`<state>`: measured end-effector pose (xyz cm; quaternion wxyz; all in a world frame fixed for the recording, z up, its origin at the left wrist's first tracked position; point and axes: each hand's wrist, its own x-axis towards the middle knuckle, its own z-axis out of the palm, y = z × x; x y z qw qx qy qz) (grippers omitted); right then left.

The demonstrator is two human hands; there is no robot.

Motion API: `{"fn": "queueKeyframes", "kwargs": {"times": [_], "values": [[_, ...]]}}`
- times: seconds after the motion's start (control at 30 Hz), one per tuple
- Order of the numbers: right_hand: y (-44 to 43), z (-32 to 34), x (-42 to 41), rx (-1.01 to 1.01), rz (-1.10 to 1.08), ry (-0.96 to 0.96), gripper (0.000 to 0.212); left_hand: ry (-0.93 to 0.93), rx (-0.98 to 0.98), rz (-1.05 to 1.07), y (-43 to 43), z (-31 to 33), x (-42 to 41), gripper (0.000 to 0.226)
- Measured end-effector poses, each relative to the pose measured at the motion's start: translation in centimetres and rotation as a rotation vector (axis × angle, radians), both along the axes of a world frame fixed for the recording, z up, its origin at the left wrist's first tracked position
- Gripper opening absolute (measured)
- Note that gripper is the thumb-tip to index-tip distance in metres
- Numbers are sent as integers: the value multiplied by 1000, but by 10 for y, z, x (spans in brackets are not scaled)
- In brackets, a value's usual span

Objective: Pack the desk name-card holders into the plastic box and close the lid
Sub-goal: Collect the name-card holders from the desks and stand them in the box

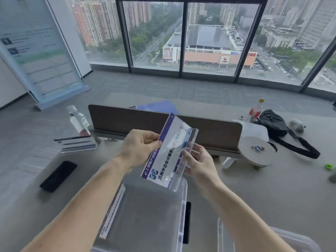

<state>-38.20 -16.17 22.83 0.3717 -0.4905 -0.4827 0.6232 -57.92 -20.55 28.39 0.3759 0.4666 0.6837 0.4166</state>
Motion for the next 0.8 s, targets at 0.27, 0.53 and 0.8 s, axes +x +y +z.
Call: {"fn": "queueKeyframes", "kwargs": {"times": [0.27,0.53,0.8], "values": [[-57,-66,-108,-216,52,-129,32,-55,-266,7,-53,-70,-102,9],[-107,-161,-143,-480,123,-273,59,104,-390,20,-103,-168,-108,6],[-111,-206,-170,-542,103,-335,36,262,-367,85,-116,-241,-91,7]]}}
